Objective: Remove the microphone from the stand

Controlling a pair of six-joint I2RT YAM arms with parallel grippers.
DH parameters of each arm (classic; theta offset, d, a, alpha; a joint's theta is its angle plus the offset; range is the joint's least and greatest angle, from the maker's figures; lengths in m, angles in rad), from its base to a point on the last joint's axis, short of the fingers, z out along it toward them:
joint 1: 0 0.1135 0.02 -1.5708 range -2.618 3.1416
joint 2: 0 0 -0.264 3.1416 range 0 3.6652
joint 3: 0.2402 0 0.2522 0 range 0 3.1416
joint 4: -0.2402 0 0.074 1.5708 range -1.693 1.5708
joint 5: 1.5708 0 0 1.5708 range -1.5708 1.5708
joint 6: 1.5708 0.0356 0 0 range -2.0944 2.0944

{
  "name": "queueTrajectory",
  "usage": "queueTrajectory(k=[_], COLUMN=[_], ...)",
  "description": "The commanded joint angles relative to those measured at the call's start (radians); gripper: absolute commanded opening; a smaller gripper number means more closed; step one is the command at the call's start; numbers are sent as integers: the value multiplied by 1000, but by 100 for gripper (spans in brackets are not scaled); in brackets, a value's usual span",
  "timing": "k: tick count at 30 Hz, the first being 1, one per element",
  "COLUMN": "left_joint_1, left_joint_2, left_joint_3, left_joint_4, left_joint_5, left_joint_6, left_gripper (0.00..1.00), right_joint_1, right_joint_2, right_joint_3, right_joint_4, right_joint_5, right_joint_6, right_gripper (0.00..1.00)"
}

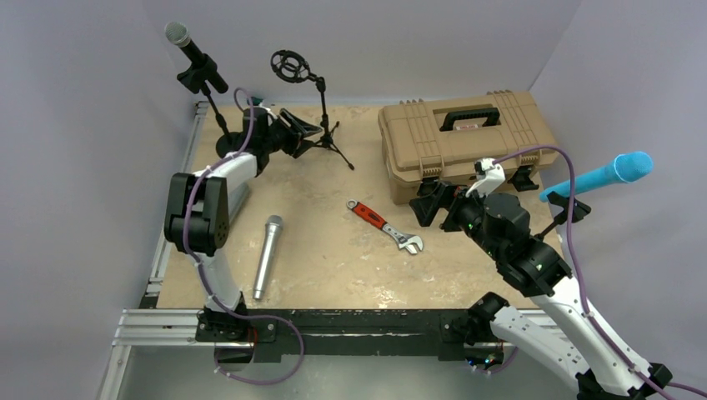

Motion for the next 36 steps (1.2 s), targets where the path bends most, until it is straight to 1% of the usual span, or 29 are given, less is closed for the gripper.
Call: queueTrajectory(k=[1, 3, 5, 7, 11, 14, 17, 20, 23, 30, 36], left_joint_1=[-18, -34, -43, -56, -102, -124, -148, -169, -175, -176, -174], left_joint_2=[-135, -165, -171, -176, -185, -146, -111, -89, -62, -39, -4], left_joint_3=[-70, -75, -74, -92, -159, -168, -168, -149, -116, -101, -43], left_joint_4=[-79, -72, -35, 48, 215, 346, 427, 424, 378, 366, 355], left_joint_5=[-149, -189, -185, -182, -273, -297, -353, -411, -427, -483, -468], left_joint_6=[246, 305, 318, 315, 344, 319, 323, 357, 362, 373, 355], left_gripper=[57, 60, 61, 61, 59, 60, 59, 57, 54, 44, 43], right_joint_1=[4, 5, 4, 5, 4, 4, 4, 4, 5, 4, 5], right_joint_2=[-5, -2, 2, 7, 5, 3, 4, 4, 0, -5, 6], right_joint_3=[1, -4, -7, -8, -7, -2, 1, 3, 6, 3, 9], right_joint_4=[35, 41, 47, 48, 47, 43, 39, 37, 31, 33, 34], right_joint_5=[12, 9, 3, -1, 1, 4, 8, 8, 11, 18, 14], right_joint_6=[12, 12, 12, 14, 16, 15, 15, 15, 15, 12, 8], right_gripper=[99, 99, 99, 99, 99, 99, 99, 99, 99, 99, 99])
